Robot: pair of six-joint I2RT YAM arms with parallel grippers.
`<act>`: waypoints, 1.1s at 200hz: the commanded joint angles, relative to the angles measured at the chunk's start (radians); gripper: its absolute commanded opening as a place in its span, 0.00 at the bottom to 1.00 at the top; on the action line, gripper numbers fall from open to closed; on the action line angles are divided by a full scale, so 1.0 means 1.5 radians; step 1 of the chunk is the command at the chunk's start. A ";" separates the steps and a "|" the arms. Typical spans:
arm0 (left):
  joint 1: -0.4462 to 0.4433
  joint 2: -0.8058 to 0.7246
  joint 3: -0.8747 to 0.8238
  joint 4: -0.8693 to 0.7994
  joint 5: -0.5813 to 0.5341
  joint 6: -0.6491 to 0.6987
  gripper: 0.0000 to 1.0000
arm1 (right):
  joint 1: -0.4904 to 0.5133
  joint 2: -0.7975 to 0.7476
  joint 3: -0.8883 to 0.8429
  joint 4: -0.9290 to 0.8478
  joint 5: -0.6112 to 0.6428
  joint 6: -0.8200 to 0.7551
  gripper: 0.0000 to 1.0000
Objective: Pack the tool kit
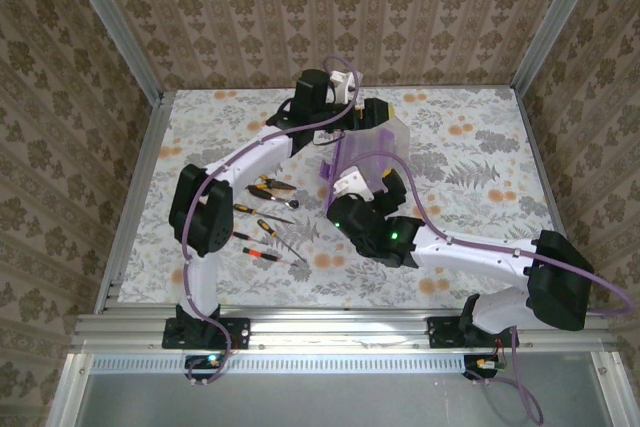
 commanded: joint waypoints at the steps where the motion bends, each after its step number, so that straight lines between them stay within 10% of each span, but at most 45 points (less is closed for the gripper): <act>1: -0.003 0.006 0.009 0.011 0.016 -0.001 1.00 | 0.001 0.003 0.004 0.043 0.059 -0.007 1.00; 220: 0.107 -0.166 -0.226 -0.001 -0.040 0.052 1.00 | -0.038 -0.027 -0.019 0.026 0.021 -0.015 0.78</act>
